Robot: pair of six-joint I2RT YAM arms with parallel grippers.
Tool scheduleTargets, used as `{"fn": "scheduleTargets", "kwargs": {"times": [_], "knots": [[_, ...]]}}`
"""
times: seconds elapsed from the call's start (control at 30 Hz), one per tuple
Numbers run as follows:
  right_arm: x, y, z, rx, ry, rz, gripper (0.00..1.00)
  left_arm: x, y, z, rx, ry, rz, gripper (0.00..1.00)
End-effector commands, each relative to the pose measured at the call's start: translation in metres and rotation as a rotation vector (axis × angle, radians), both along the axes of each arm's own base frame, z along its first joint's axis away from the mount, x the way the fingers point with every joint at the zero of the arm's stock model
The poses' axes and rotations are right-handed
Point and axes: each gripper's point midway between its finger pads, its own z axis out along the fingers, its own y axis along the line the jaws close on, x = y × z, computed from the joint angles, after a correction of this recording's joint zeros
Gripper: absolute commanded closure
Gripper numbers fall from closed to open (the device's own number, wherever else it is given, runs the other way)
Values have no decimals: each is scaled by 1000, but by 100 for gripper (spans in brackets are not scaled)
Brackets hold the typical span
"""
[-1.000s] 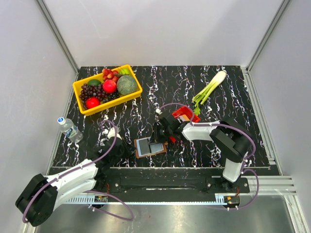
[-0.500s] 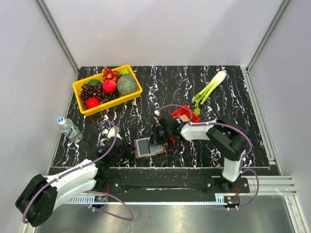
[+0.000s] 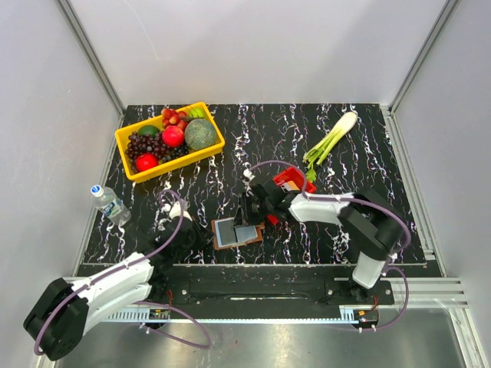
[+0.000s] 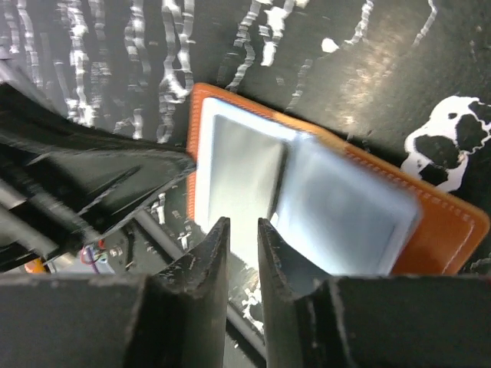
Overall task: Put the credit cards into the card holder
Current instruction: Insert the credit card into the card holder, then close the card holder at the center of the board.
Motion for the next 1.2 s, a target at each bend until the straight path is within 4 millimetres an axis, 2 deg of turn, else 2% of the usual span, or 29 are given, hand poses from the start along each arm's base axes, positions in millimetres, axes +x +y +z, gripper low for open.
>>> {"fn": "scheduleTargets", "kwargs": {"times": [0.0, 0.1, 0.17, 0.27, 0.37, 0.5, 0.7, 0.9, 0.93, 0.97, 1.0, 1.03, 1.07, 1.1, 1.13, 1.17], "knots": [[17, 0, 79, 68, -233, -24, 72, 7, -3, 16, -19, -53, -5, 100], [21, -25, 82, -22, -308, -49, 63, 12, -3, 25, 2, -86, -19, 100], [24, -43, 73, -93, -354, -47, 56, 11, -1, 27, 36, -90, -38, 100], [23, -65, 54, -180, -372, -25, 53, 15, 1, 38, 93, -107, -70, 100], [20, -75, 43, -223, -379, 24, 52, 22, 3, 53, 162, -137, -108, 100], [13, -74, 35, -228, -365, 85, 52, 32, 2, 76, 240, -165, -176, 100], [13, -77, 25, -259, -401, 141, 50, 42, 1, 84, 391, -130, -302, 100], [25, -74, 8, -302, -491, 231, 46, 59, -24, 94, 409, -106, -423, 100], [27, -73, 6, -302, -511, 251, 44, 63, -30, 96, 387, -117, -424, 95], [29, -70, 4, -296, -523, 262, 44, 63, -37, 98, 353, -128, -443, 83], [32, -67, 5, -288, -542, 269, 43, 63, -44, 99, 319, -131, -457, 66], [33, -65, 3, -287, -552, 276, 43, 62, -50, 100, 292, -130, -475, 84], [33, -64, 1, -285, -555, 289, 42, 60, -57, 99, 264, -118, -500, 93], [37, -58, 4, -259, -584, 291, 42, 60, -61, 99, 246, -113, -509, 89], [39, -55, 4, -252, -595, 292, 42, 60, -65, 97, 226, -107, -515, 78], [41, -54, 4, -249, -606, 295, 41, 56, -70, 94, 200, -92, -542, 71]]}}
